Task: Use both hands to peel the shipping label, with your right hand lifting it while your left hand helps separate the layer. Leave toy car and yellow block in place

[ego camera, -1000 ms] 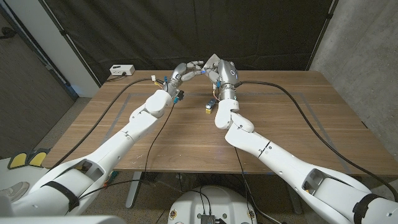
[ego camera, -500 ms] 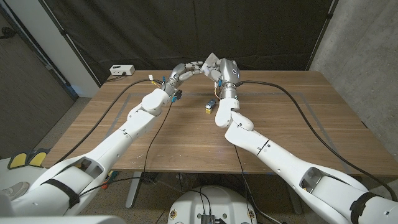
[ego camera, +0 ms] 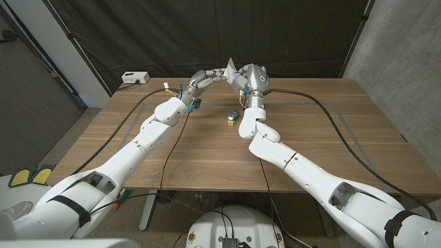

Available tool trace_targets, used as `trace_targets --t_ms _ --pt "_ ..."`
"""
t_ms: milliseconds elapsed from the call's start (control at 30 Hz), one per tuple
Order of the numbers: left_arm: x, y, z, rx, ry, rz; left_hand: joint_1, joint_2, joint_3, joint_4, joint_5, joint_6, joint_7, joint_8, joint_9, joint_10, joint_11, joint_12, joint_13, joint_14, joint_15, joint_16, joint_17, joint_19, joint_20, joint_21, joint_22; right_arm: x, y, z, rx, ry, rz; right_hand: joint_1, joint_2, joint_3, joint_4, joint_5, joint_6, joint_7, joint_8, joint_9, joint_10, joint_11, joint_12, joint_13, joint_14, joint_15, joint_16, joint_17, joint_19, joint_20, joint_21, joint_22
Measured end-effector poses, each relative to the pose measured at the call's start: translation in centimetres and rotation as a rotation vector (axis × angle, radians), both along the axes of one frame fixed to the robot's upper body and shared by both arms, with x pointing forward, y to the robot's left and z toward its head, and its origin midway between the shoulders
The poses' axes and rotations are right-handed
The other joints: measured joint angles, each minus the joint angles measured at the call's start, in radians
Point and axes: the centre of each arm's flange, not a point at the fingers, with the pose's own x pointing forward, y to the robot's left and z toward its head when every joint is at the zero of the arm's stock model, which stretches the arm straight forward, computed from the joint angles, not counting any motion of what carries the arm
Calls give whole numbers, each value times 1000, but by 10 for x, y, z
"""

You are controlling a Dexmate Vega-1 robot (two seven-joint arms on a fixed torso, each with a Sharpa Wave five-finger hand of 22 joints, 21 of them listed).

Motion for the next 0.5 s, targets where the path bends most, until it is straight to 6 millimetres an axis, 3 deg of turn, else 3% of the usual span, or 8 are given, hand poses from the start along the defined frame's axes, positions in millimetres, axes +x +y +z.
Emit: trace_targets --t_ms 233,267,467,500 --pt "2 -2 0 -8 18 -71 0 0 1 1 8 13 0 0 0 18 3 11 1 17 0 3 0 16 -4 11 5 6 -4 0 13 18 -18 -5 -5 6 3 0 4 4 0 3 1 1 0 5 0 0 -6 5 -11 0 8 -6" --pt "3 -2 0 -8 19 -72 0 0 1 1 8 13 0 0 0 19 1 11 4 17 0 3 0 16 -4 11 5 6 -4 0 14 19 -19 -6 -6 18 -1 0 5 5 0 3 1 2 0 5 0 0 -9 5 -11 0 8 -9" --pt "6 -3 0 -21 36 -123 0 0 5 -3 8 13 0 0 0 26 8 11 4 29 -2 3 0 16 -4 13 5 10 -6 -1 28 29 -34 -10 -10 22 0 0 5 5 0 8 1 2 0 9 0 0 -9 9 -11 0 10 -14" --pt "5 -4 -1 -23 39 -137 0 0 5 -3 8 13 0 0 0 28 10 11 3 30 -1 3 0 16 -4 18 5 10 -6 -1 30 30 -36 -10 -10 33 -5 0 5 5 0 8 1 2 0 9 0 0 -9 9 -11 0 15 -14"
